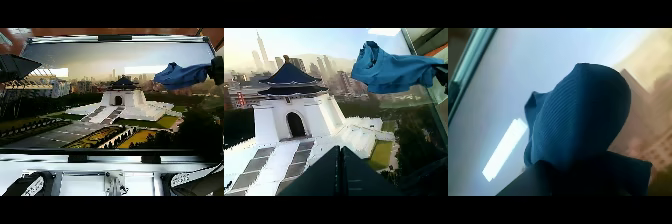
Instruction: Fold the shirts.
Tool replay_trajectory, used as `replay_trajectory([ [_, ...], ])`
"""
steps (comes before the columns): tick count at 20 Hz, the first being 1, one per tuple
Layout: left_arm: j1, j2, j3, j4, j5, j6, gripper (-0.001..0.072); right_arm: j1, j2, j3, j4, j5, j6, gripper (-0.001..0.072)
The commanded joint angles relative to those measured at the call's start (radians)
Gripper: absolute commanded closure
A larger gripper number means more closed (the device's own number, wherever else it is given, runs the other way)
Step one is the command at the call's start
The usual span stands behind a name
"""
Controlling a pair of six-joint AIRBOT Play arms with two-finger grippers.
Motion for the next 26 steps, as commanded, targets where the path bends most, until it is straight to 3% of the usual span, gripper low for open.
replay_trajectory([
  [1,0.0,-0.001,0.0,0.001,0.0,0.004,0.0678,-0.018,-0.001,0.001,-0.252,-0.137,0.332,0.066],
  [5,0.0,-0.001,0.0,0.002,-0.019,0.038,0.0678,-0.006,0.003,-0.011,-0.397,-0.392,0.381,0.0659],
  [8,0.0,0.0,0.0,0.011,-0.031,0.047,0.0678,0.032,0.023,-0.068,-0.42,-0.472,0.386,0.0659],
  [14,0.0,0.0,0.0,0.019,-0.087,0.083,0.0678,0.104,0.126,-0.283,-0.368,-0.435,0.429,0.066],
  [26,0.0,0.0,0.0,0.034,-0.075,0.083,0.0678,0.158,0.175,-0.317,-0.349,-0.348,0.555,0.0657],
])
